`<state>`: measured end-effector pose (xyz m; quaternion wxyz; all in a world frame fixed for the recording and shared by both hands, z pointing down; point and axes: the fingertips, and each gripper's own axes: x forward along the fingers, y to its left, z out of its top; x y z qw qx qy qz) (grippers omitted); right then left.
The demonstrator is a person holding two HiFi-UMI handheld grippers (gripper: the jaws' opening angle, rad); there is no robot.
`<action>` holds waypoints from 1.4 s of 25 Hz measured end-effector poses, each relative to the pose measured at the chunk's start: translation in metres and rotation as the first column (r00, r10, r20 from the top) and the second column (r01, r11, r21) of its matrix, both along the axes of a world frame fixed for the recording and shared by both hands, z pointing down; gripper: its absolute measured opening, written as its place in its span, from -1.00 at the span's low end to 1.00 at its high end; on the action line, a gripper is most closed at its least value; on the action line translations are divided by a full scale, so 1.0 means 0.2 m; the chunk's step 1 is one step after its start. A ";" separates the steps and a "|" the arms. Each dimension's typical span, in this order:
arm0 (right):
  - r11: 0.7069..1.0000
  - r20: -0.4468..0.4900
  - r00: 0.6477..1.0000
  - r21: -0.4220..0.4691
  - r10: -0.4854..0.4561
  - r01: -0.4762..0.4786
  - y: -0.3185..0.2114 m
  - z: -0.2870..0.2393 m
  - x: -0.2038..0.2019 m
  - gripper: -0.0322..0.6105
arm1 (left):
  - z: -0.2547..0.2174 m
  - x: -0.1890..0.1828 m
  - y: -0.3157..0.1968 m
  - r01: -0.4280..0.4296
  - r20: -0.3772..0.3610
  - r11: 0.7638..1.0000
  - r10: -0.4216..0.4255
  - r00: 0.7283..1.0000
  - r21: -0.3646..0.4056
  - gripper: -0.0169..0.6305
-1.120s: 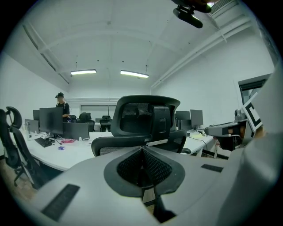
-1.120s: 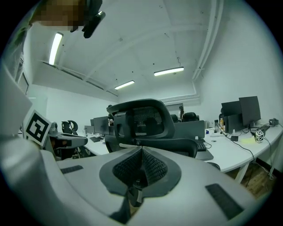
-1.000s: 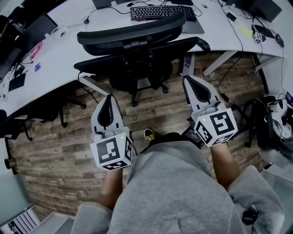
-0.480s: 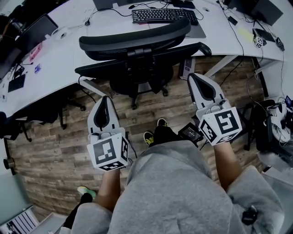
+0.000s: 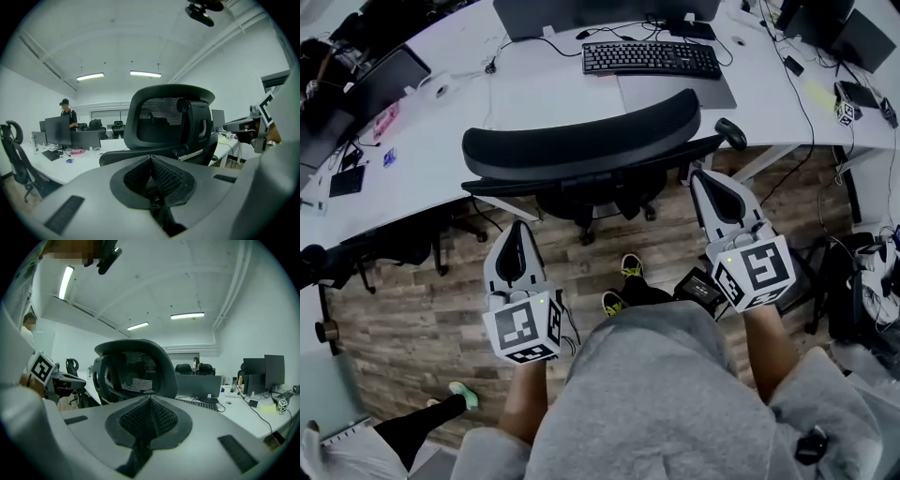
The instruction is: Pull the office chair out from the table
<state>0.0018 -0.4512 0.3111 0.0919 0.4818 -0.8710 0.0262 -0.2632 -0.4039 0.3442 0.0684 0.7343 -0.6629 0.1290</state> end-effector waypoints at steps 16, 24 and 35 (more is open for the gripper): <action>0.985 -0.425 0.889 -0.045 -0.169 0.166 -0.27 0.17 0.13 -0.36 | 0.09 -0.24 -0.22 0.012 0.137 0.997 -0.001 0.991 -0.076 -0.74; 0.944 -0.630 0.710 -0.128 -0.314 0.305 -0.32 0.25 0.12 -0.19 | 0.20 -0.27 -0.28 -0.053 0.416 0.974 0.143 0.898 -0.220 0.13; 0.885 -0.784 0.447 -0.269 -0.430 0.380 -0.36 0.42 0.08 -0.11 | 0.28 -0.38 -0.46 -0.099 0.634 0.908 0.360 0.685 -0.408 0.23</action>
